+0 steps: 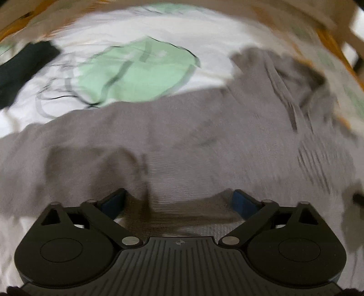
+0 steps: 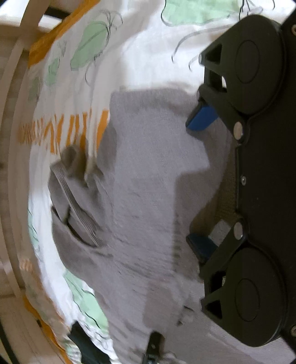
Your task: Fold large clothes
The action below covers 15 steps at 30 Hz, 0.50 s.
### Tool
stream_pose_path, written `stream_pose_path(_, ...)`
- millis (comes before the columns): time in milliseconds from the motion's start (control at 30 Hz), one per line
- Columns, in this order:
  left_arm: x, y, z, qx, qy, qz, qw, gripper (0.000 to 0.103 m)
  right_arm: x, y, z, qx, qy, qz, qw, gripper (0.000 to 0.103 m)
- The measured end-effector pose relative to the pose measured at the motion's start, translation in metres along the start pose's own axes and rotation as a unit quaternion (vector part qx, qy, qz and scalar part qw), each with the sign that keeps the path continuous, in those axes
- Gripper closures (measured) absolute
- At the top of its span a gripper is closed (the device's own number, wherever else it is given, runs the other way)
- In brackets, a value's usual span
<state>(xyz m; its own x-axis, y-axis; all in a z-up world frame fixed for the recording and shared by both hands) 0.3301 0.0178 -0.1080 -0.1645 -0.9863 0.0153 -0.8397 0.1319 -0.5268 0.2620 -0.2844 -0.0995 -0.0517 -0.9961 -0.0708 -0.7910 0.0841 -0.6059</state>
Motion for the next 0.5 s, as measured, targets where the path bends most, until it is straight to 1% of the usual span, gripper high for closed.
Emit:
stream_pose_path(100, -0.0071, 0.0026, -0.0057, 0.004, -0.008, -0.006, 0.9999, 0.013, 0.0034, -0.0015, -0.0024, 0.004, 0.015, -0.005, 1.000, 0.011)
stream_pose_path(200, -0.0070, 0.0058, -0.0080, 0.003, -0.007, -0.007, 0.9999, 0.014, 0.0015, -0.0028, -0.0044, 0.004, 0.014, -0.007, 1.000, 0.010)
stream_pose_path(233, -0.0054, 0.0064, -0.0084, 0.003, -0.007, -0.002, 1.0000, 0.015, 0.0005, -0.0029, -0.0051, 0.005, 0.013, -0.008, 1.000, 0.010)
stream_pose_path(333, -0.0012, 0.0048, -0.0083, 0.004, 0.002, 0.004, 1.0000, 0.027, 0.0014, -0.0040, -0.0059, 0.006, 0.009, -0.004, 1.000, 0.009)
stream_pose_path(400, 0.0011, 0.0036, -0.0081, 0.008, 0.000, 0.008, 0.9999, 0.030, 0.0028, -0.0040, -0.0060, 0.006, 0.005, 0.005, 1.000, 0.009)
stream_pose_path(433, 0.0011, 0.0051, -0.0098, 0.010, -0.002, 0.011, 0.9999, 0.035, 0.0034, -0.0042, -0.0060, 0.006, 0.004, 0.010, 1.000, 0.009)
stream_pose_path(467, 0.0013, 0.0049, -0.0100, 0.014, -0.006, 0.013, 0.9998, 0.042, 0.0036, -0.0044, -0.0063, 0.007, 0.002, 0.013, 1.000, 0.009)
stream_pose_path(500, 0.0012, 0.0047, -0.0107, 0.018, -0.010, 0.015, 0.9997, 0.046, 0.0037, -0.0046, -0.0063, 0.007, 0.001, 0.015, 1.000, 0.009)
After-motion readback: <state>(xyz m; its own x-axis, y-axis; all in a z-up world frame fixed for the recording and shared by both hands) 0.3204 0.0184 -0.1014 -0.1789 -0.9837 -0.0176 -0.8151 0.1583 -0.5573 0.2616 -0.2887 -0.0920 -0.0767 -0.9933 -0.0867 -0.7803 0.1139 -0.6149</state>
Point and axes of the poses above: each gripper's, at about its wrist camera, not at the fingertips, and z roughly the way its jaws point, x to its right, y to its underside, the point moved 4 cm from there along z, roughly the way its jaws point, and after that the axes turned 5 degrees about z, right-handed, at the moved point
